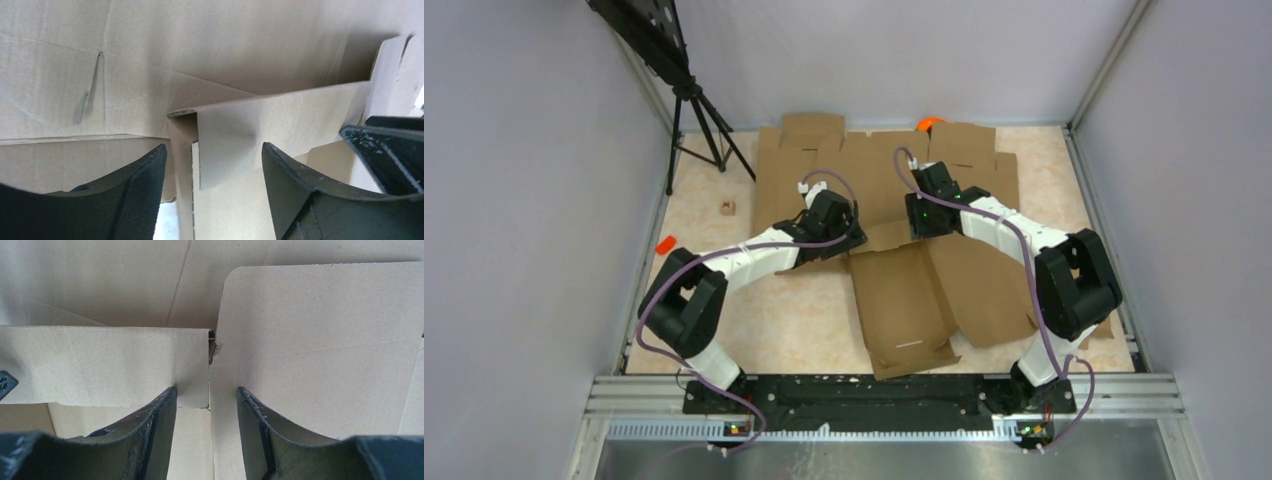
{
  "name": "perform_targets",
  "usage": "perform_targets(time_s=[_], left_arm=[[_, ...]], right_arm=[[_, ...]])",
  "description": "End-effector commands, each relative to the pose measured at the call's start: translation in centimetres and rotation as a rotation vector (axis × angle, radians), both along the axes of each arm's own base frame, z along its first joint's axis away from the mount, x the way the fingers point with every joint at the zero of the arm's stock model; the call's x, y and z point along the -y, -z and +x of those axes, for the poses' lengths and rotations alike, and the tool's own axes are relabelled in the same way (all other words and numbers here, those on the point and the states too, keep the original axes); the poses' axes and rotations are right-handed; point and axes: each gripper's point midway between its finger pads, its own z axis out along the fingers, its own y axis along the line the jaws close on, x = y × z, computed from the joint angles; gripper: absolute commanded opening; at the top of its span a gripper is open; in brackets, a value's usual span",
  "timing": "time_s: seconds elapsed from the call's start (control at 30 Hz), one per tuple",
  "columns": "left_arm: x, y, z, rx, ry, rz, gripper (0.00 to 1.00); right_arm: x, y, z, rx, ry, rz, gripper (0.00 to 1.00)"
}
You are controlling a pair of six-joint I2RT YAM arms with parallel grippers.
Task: Fold the paper box
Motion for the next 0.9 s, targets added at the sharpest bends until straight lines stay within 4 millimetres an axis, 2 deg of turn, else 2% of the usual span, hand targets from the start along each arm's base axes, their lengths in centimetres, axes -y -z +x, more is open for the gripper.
perform_targets(time_s=[0.0, 0.2, 0.33, 0.53, 0.67, 0.77, 0.87], left_arm=[[-0.7, -3.9, 0.4, 0.114, 0.075, 0.069, 0.73], [-1.5, -7.2, 0.9, 0.214, 0.188, 0.181, 0.81], [0.5, -8.2, 0.7, 0.287, 0.492, 0.197, 0.86], [1.3, -6.1, 1.5, 0.367, 0.809, 0.356, 0.88], [1.8, -3.5, 1.9, 0.307, 0.982, 0.428, 0.87], [2.6, -2.5, 2.4, 0.283, 1.060, 0.424, 0.84], [3.1, -1.9, 2.6, 0.260, 1.112, 0.350, 0.81]], right_arm=[[-1.8, 0.3, -0.2, -0.021, -0.039, 0.027, 0.47], [-1.8, 0.3, -0.2, -0.024, -0.041, 0.029, 0.47], [-1.9, 0.2, -0.3, -0.025, -0.045, 0.028, 0.47], [-1.8, 0.0, -0.3, -0.022, -0.044, 0.028, 0.47], [-1.7, 0.2, -0.5, -0.030, -0.047, 0.021, 0.47], [-1.7, 0.3, -0.6, -0.034, -0.048, 0.018, 0.47], [-1.7, 0.1, -0.6, -0.031, -0.047, 0.022, 0.47]])
